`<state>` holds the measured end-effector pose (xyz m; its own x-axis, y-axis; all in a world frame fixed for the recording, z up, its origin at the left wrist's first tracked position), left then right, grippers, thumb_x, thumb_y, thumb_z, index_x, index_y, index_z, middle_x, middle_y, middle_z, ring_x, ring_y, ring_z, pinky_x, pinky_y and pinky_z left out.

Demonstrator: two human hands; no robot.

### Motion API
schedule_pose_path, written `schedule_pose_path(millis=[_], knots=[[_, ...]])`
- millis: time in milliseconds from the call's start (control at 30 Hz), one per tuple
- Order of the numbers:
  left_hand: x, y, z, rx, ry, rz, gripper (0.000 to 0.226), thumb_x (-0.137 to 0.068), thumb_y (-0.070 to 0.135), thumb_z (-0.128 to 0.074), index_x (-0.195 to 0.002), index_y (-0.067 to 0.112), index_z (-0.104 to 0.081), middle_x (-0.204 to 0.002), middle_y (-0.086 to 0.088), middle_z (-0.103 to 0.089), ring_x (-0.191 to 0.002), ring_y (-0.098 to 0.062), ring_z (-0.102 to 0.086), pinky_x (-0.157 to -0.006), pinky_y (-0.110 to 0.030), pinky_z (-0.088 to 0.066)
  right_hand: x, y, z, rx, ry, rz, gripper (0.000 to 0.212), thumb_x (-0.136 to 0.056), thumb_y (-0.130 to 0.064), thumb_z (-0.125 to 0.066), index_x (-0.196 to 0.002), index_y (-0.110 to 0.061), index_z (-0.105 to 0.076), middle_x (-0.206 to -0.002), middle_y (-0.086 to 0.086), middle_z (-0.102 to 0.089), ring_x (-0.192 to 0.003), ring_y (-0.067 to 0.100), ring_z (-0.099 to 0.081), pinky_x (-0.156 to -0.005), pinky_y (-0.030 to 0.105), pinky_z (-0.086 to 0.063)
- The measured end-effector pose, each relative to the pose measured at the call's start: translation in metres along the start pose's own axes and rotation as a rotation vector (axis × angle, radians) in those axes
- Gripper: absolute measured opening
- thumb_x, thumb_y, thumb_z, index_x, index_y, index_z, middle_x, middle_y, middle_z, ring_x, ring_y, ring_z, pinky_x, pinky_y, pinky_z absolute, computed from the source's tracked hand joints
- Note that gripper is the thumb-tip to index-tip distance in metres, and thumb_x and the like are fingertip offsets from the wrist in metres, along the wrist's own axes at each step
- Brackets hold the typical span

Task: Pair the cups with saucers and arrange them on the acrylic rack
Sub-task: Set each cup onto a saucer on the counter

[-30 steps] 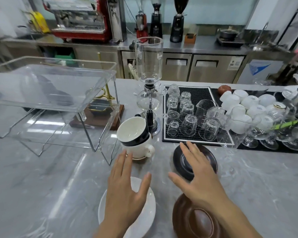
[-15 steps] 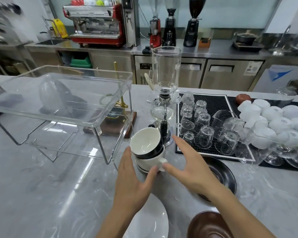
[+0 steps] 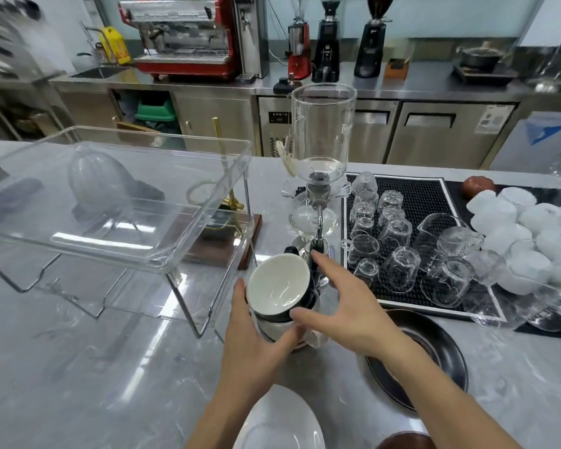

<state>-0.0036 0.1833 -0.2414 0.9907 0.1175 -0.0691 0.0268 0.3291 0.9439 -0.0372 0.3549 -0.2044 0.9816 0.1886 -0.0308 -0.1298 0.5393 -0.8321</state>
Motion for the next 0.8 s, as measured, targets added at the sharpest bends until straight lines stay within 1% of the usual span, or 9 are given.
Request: schedule_pose_path(millis=[67, 100, 200, 233, 400, 467, 567, 700, 800], knots=[[-0.002, 0.000, -0.001, 0.022, -0.001, -0.004, 0.104, -0.061, 0.058, -0.085, -0.148, 0.035, -0.033, -0.137, 0.023, -0.056, -0.126, 0.000, -0.055, -0.104, -0.036, -0.049, -0.004, 0.000, -0.003, 0.002, -0.011, 0.006, 0.101, -0.064, -0.057, -0.080, -0.150, -0.037, -0.032, -0.154, -0.017, -0.037, -0.141, 0.000, -0.034, -0.119, 0.034, -0.030], [-0.004, -0.001, -0.001, 0.031, 0.008, -0.008, 0.094, -0.062, 0.052, -0.086, -0.142, 0.040, -0.038, -0.131, 0.026, -0.059, -0.121, 0.003, -0.058, -0.099, -0.032, -0.051, -0.006, 0.000, -0.005, 0.000, -0.017, 0.012, 0.096, -0.064, -0.055, -0.081, -0.147, -0.040, -0.036, -0.151, -0.021, -0.041, -0.138, -0.003, -0.036, -0.117, 0.031, -0.032], [-0.007, -0.001, 0.001, 0.078, 0.035, -0.010, 0.074, -0.062, 0.043, -0.084, -0.125, 0.051, -0.046, -0.119, 0.031, -0.062, -0.109, 0.008, -0.062, -0.087, -0.021, -0.049, -0.008, -0.001, -0.007, -0.022, -0.006, 0.028, 0.078, -0.063, -0.045, -0.086, -0.122, -0.068, -0.040, -0.125, -0.045, -0.047, -0.121, -0.019, -0.045, -0.099, 0.003, -0.036], [-0.007, -0.002, 0.001, 0.102, 0.041, -0.002, 0.074, -0.061, 0.042, -0.084, -0.124, 0.052, -0.047, -0.119, 0.032, -0.061, -0.109, 0.008, -0.062, -0.086, -0.022, -0.049, -0.008, 0.000, -0.007, -0.036, -0.004, 0.023, 0.079, -0.062, -0.042, -0.088, -0.118, -0.069, -0.039, -0.120, -0.046, -0.048, -0.118, -0.020, -0.046, -0.095, 0.000, -0.036], [-0.009, -0.010, 0.001, 0.179, 0.040, 0.023, 0.081, -0.056, 0.039, -0.088, -0.126, 0.043, -0.048, -0.118, 0.032, -0.061, -0.110, 0.008, -0.061, -0.088, -0.021, -0.049, -0.011, 0.003, -0.009, -0.095, -0.014, 0.000, 0.091, -0.059, -0.039, -0.091, -0.137, -0.045, -0.045, -0.125, -0.031, -0.054, -0.116, -0.012, -0.052, -0.091, 0.003, -0.038], [-0.010, -0.012, 0.002, 0.203, 0.048, 0.034, 0.082, -0.054, 0.040, -0.090, -0.125, 0.043, -0.049, -0.118, 0.030, -0.061, -0.111, 0.007, -0.061, -0.087, -0.018, -0.050, -0.011, 0.002, -0.009, -0.098, -0.017, 0.002, 0.094, -0.058, -0.040, -0.091, -0.140, -0.038, -0.046, -0.126, -0.026, -0.056, -0.115, -0.011, -0.053, -0.088, 0.001, -0.039], [-0.009, -0.010, 0.003, 0.220, 0.063, 0.031, 0.083, -0.053, 0.041, -0.091, -0.125, 0.043, -0.050, -0.119, 0.027, -0.062, -0.113, 0.004, -0.061, -0.087, -0.018, -0.051, -0.011, 0.003, -0.008, -0.103, -0.017, -0.005, 0.091, -0.058, -0.040, -0.091, -0.138, -0.037, -0.048, -0.124, -0.027, -0.057, -0.114, -0.012, -0.053, -0.087, -0.002, -0.038], [-0.008, -0.007, 0.004, 0.231, 0.076, 0.016, 0.083, -0.052, 0.040, -0.092, -0.124, 0.040, -0.052, -0.120, 0.022, -0.063, -0.114, 0.000, -0.062, -0.089, -0.020, -0.050, -0.010, 0.001, -0.008, -0.114, -0.024, -0.012, 0.090, -0.060, -0.039, -0.091, -0.139, -0.035, -0.048, -0.126, -0.025, -0.057, -0.117, -0.007, -0.053, -0.096, 0.009, -0.038], [-0.008, -0.006, 0.005, 0.235, 0.081, 0.004, 0.081, -0.053, 0.040, -0.093, -0.124, 0.041, -0.053, -0.120, 0.021, -0.064, -0.113, 0.000, -0.062, -0.087, -0.017, -0.051, -0.009, 0.001, -0.008, -0.110, -0.024, -0.018, 0.090, -0.061, -0.039, -0.091, -0.139, -0.035, -0.047, -0.125, -0.027, -0.055, -0.117, -0.008, -0.053, -0.095, 0.009, -0.037]])
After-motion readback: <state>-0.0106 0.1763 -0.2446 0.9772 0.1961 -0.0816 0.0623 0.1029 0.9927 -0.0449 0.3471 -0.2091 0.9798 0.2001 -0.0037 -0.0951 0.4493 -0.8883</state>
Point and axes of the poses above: each hand's wrist, its own x-axis away from the middle knuckle, its own z-axis out of the back of the hand, y = z × x, the point moved 10 cm from there along -x, towards the middle knuckle
